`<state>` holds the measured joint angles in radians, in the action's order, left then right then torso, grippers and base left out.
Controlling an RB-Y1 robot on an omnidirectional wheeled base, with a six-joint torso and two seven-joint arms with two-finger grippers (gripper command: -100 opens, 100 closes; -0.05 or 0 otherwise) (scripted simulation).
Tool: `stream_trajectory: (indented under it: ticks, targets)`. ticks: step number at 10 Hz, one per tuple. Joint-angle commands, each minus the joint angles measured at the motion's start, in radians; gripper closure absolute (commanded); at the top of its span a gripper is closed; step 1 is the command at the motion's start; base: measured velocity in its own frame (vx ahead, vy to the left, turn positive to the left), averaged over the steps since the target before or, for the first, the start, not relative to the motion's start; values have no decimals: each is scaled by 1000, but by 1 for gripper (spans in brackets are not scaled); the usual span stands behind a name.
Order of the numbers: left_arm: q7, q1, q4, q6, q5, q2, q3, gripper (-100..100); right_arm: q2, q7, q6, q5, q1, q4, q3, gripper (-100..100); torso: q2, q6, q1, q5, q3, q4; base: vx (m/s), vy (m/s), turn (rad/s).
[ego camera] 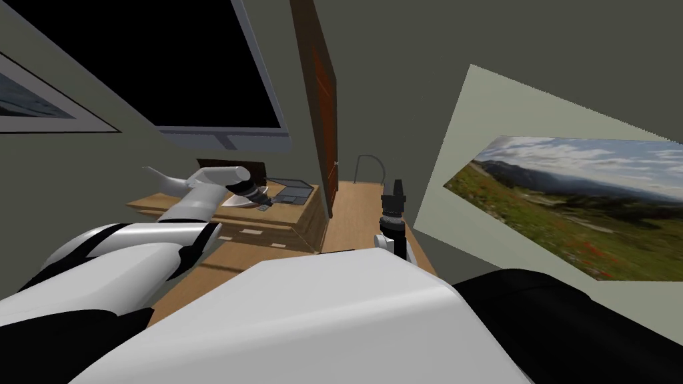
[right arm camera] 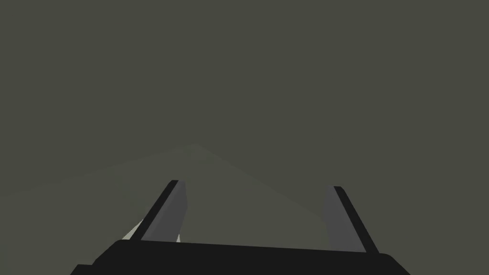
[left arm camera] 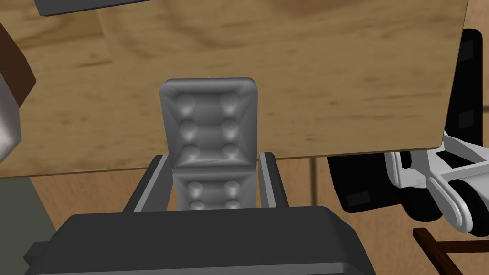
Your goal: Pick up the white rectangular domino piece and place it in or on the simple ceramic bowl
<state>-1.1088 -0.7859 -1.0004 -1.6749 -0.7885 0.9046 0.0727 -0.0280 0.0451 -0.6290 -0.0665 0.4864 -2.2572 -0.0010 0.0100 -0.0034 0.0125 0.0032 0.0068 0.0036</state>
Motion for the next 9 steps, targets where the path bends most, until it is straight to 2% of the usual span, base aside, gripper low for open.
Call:
stream_trajectory:
  ticks: [1,2,3,5,6,8,9]
  targets:
    - [-44,-24,18,5,-25,21,29,100,0,0,0,0,0,0,0,0,0,0,0,0,0,0,-137,148,-226]
    - [-73,-41,27,7,-48,38,54,100,0,0,0,0,0,0,0,0,-1,1,1,0,0,0,-181,186,-365]
    - [-80,-41,27,7,-48,38,54,100,0,0,0,0,0,0,0,0,1,2,3,1,0,0,-149,146,-161]
    - [-143,-73,48,10,-97,75,104,100,0,0,0,0,0,0,0,0,0,0,3,1,0,0,-154,180,-290]
    - [-152,-73,48,10,-97,75,104,100,0,0,0,0,0,0,0,0,-1,1,6,1,0,0,-102,158,-177]
    - [-212,-99,71,13,-147,114,155,100,0,0,0,0,0,0,0,0,-5,0,2,1,-3,-1,-111,140,-333]
    - [-220,-99,71,13,-147,114,155,100,0,0,0,0,0,0,0,0,-5,2,3,1,-3,-1,-95,158,-160]
